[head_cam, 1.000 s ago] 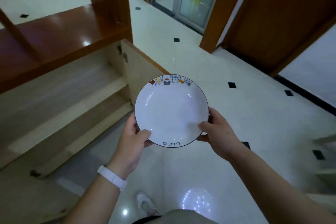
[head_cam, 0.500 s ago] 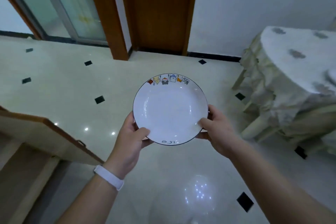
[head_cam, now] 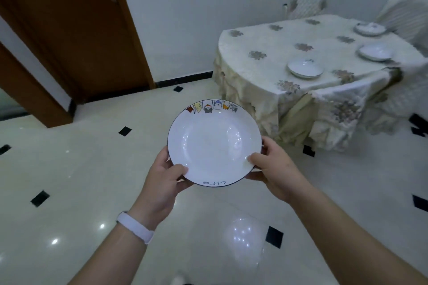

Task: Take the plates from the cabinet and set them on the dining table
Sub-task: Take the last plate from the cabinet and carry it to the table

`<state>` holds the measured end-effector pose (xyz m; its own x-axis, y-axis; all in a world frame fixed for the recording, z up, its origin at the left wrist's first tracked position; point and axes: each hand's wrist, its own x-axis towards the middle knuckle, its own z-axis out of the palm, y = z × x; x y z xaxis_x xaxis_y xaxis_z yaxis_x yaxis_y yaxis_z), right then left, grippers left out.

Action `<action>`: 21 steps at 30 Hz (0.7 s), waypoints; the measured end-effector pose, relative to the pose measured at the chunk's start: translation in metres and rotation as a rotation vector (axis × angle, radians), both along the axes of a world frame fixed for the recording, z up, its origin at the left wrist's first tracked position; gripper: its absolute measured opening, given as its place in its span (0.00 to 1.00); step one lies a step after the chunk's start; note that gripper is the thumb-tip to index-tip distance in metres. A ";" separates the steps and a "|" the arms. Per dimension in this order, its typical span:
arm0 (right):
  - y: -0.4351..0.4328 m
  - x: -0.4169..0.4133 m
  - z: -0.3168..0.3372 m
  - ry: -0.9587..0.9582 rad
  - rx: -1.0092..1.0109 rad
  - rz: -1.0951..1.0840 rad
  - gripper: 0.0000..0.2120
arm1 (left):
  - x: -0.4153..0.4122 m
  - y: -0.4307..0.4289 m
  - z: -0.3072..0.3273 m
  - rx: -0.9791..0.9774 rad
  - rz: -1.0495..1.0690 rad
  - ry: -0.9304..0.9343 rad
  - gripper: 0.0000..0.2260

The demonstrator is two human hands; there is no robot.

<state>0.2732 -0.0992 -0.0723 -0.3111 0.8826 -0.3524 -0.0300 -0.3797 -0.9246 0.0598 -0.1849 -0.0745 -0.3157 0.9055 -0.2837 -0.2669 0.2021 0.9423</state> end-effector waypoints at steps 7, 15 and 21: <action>0.038 0.010 -0.002 0.032 0.010 -0.129 0.19 | -0.002 0.070 0.000 0.008 -0.134 0.001 0.25; 0.128 -0.043 -0.008 -0.011 0.017 -0.273 0.19 | -0.058 0.188 -0.018 0.006 -0.236 -0.054 0.25; 0.211 -0.118 -0.004 -0.031 -0.005 -0.367 0.20 | -0.135 0.286 -0.010 0.015 -0.323 -0.047 0.25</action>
